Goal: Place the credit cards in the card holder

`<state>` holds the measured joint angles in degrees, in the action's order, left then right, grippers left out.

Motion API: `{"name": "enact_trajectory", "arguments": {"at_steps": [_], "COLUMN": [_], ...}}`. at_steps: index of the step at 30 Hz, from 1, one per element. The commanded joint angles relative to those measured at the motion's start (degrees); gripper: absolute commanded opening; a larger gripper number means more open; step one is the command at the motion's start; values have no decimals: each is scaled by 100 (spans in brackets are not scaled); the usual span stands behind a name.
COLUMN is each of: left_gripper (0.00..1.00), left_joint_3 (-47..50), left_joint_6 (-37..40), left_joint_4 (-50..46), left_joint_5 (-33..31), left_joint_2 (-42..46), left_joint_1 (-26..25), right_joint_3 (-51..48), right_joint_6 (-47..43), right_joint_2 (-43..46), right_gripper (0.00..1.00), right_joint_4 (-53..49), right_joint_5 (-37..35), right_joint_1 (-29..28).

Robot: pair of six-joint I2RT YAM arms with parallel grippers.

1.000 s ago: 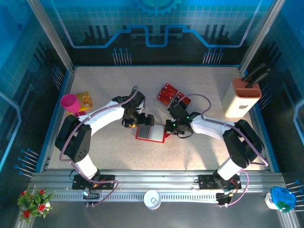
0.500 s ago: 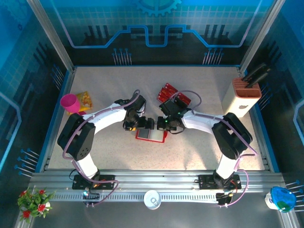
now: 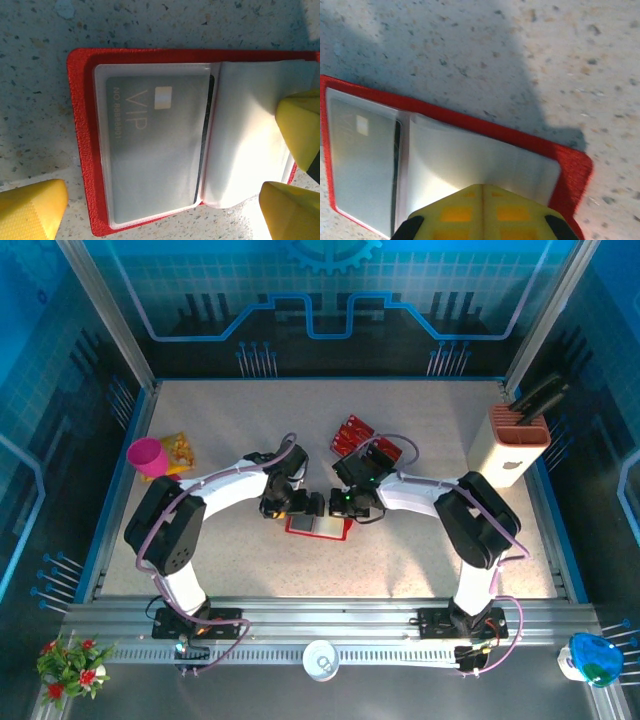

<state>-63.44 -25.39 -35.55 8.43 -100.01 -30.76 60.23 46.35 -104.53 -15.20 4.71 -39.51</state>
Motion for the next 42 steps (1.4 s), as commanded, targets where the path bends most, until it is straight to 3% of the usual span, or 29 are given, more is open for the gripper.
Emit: {"name": "enact_trajectory", "arguments": {"at_steps": [1,16,23,29,35,39,42], "left_gripper": [99,99,99,99,96,97,99], "left_joint_3": [76,432,596,614,622,607,547], "left_joint_6": [101,130,113,75,82,84,77], "left_joint_4": [83,233,298,355,368,349,303], "left_joint_5": [28,-259,-308,-262,-227,-234,-210], "left_joint_2": [-63,-287,-299,-302,-314,-265,-130], "left_joint_1": [-85,-173,-175,-171,-173,-175,-175], "right_joint_3": [24,-163,-367,-621,-627,-626,-580], "right_joint_6": [157,568,649,744,790,755,635], "right_joint_2": [-273,-223,306,675,566,563,600], "right_gripper": [0,0,0,24,31,26,9], "right_joint_4": [76,487,571,562,578,575,448], "right_joint_5": [209,442,358,223,241,224,146], "right_joint_1": [-122,-86,72,187,191,193,194]}}
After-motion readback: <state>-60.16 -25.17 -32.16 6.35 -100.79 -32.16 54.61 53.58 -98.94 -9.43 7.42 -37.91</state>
